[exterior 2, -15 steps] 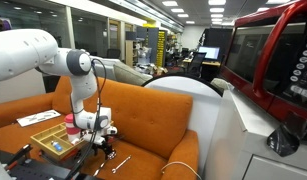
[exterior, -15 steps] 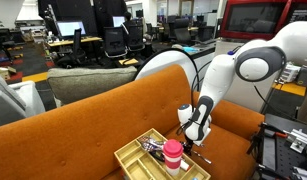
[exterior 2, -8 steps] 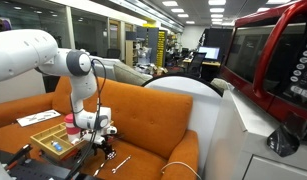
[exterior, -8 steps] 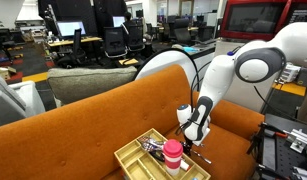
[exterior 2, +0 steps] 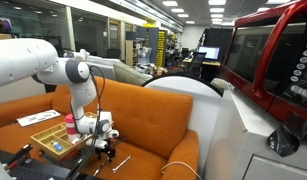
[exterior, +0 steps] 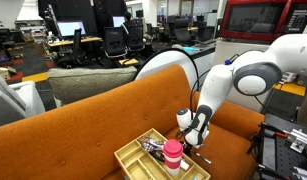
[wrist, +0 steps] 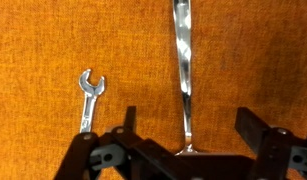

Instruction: Put the spoon and wrench on the couch in the wooden rack

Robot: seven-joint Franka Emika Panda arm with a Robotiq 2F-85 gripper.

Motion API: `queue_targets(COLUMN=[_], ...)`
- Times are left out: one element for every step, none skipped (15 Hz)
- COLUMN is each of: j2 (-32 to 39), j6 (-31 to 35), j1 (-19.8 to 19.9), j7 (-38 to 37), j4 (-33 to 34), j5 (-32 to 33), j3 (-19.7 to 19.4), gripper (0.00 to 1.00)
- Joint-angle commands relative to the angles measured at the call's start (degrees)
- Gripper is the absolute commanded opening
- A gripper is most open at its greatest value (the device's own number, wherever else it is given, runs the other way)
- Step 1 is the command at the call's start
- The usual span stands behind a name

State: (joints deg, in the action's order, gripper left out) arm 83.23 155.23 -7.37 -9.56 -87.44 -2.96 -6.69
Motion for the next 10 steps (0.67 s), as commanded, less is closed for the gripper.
queue_targets(j2=[0.95,1.54,1.47,1.41,1.38,1.37,1.37,1.36,1.36,1.36], j6=[-1.45,-1.87,-2.37,-2.63,-2.91,-3.15,-3.49,-3.8,-4.16,-4.63], j1=[-0.04,-0.06,0.27,0.34,0.41,0.59,0.54,0.61,0.79,1.17], j7=[-0.28,-0.26,0.2,0.36,0.48,0.68,0.82,1.01,1.29,1.72], j4=[2.27,3.06,3.24,3.35,3.53,3.71,3.84,3.95,3.93,4.03], j5=[1.63,1.76,1.91,2.01,2.08,2.1,2.25,2.34,2.48,2.62], j3=[-0.39,-0.48,-0.23,-0.18,-0.1,0.08,0.09,0.18,0.4,0.78], gripper=[1.0,1.0,1.0,1.0,1.0,1.0,1.0,1.0,0.96,0.83])
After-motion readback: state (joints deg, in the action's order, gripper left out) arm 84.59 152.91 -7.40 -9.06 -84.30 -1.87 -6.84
